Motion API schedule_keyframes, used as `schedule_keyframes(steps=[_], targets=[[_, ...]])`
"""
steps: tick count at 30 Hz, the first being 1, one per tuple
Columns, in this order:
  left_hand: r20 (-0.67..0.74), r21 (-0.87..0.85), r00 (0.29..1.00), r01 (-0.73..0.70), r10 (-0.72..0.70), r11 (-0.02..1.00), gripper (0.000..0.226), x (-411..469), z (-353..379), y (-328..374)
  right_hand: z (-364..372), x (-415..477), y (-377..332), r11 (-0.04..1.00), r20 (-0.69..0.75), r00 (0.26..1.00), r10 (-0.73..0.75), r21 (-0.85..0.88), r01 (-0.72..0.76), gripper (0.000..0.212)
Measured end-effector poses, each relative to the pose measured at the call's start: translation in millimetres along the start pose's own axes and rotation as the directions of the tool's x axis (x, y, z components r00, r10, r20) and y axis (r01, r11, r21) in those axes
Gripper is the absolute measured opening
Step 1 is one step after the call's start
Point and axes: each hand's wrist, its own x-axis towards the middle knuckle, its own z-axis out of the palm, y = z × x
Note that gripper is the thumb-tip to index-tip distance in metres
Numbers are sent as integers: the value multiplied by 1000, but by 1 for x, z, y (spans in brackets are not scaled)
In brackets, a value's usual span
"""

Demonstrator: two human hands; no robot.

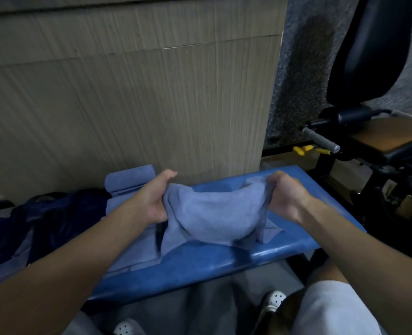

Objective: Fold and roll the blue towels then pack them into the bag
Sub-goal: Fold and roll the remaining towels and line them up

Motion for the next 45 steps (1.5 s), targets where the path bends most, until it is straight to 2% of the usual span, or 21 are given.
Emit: schedule_keyframes(steps=[2,6,9,14,18,22,25,27,29,31,34,36,39,41,45], targets=[[0,3,1000,15,-15,1000,39,0,0,0,-2,-2,-12,998,53,999,-6,-59,9,22],[14,25,999,-51,51,998,13,0,0,12,-8,0,-30,999,27,999,-36,-6,36,20],[-70,56,997,-38,42,998,21,-6,0,20,-13,5,-36,992,-68,990,-124,-6,124,14],[-84,137,996,5,7,991,41,-17,2,19,-17,6,-44,950,-74,965,-251,-211,231,19],[-96,126,995,40,-27,991,15,-24,1,15,-12,-2,-48,863,-72,925,-372,-394,316,24],[-71,139,996,-44,54,989,34,-29,3,18,-11,-7,-55,826,-83,900,-428,-440,352,15],[-94,84,987,-121,129,989,29,-36,5,27,-11,-9,-59,801,-92,866,-491,-438,408,19],[-95,39,988,-118,121,992,36,-41,6,32,-12,-11,-62,776,-80,846,-527,-452,440,18],[-109,100,990,-75,86,992,33,-44,8,33,-11,-14,-67,756,-82,830,-552,-468,457,19],[-152,178,986,-44,72,983,24,-44,6,32,-11,-16,-71,745,-96,817,-569,-482,462,29],[-192,192,978,-43,80,981,23,-45,2,36,-13,-18,-73,761,-124,824,-553,-477,439,32],[-200,195,977,-36,76,980,24,-48,1,40,-14,-17,-73,787,-142,837,-529,-452,420,30],[-207,175,974,-53,90,983,25,-49,0,47,-11,-18,-76,848,-178,860,-479,-348,400,13],[-197,137,976,-68,95,988,21,-49,-1,51,-8,-17,-76,865,-190,864,-466,-304,400,15],[-192,76,975,-103,116,992,16,-48,-4,55,-6,-14,-72,847,-164,863,-477,-347,402,13]])
